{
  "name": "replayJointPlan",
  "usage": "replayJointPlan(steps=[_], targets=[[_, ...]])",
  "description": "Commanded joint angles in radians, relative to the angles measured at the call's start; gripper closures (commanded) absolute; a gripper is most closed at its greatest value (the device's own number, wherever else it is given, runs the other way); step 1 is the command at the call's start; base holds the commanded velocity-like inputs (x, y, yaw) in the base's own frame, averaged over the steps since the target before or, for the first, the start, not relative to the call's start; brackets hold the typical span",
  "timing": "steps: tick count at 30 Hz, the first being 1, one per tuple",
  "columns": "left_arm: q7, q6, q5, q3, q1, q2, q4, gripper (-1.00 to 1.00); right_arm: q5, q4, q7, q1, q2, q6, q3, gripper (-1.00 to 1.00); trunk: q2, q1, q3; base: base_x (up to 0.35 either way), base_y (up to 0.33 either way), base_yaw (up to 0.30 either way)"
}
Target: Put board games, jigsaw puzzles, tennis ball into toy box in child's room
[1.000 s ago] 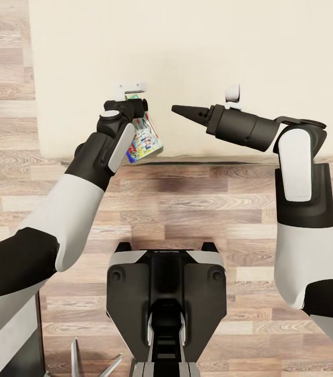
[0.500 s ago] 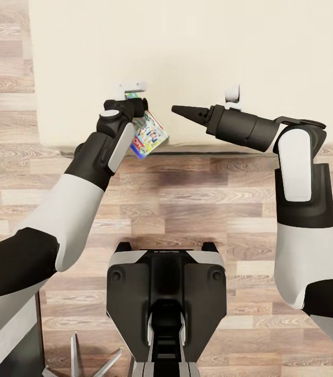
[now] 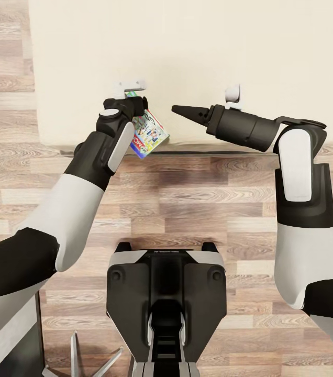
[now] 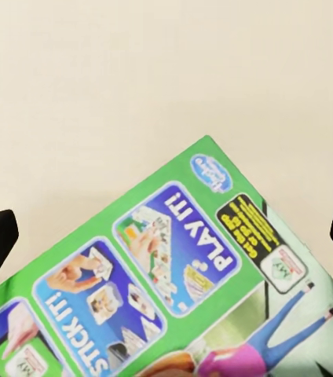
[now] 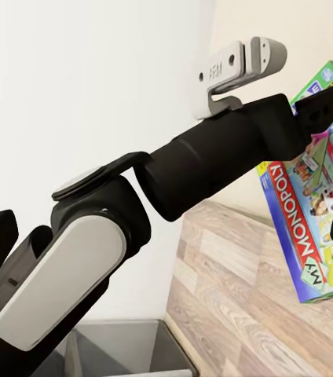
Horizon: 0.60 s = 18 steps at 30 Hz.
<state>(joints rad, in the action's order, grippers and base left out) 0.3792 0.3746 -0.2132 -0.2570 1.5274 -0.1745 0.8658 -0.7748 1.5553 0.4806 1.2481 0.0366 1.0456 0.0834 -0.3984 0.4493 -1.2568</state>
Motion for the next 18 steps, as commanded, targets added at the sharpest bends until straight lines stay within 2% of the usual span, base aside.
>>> replayJointPlan(steps=[1,7,18], targets=[[0.008,0.003,-0.009,-0.002,0.0,0.0,0.001,-1.0,0.008,0.0,0.009,0.001,0.0,0.002,0.0,-1.0,-0.002,0.001,-0.001,0.0,0.0,0.0],[0.009,0.003,-0.009,-0.002,0.0,0.0,0.002,-1.0,0.008,0.0,0.009,-0.001,0.001,0.002,0.0,-1.0,-0.002,0.001,-0.001,-0.015,-0.013,0.0],[0.009,0.003,-0.01,-0.004,0.0,0.0,0.016,-1.0,0.009,0.0,0.009,-0.001,0.0,0.002,0.001,-1.0,-0.002,0.001,-0.001,-0.087,-0.075,0.0]])
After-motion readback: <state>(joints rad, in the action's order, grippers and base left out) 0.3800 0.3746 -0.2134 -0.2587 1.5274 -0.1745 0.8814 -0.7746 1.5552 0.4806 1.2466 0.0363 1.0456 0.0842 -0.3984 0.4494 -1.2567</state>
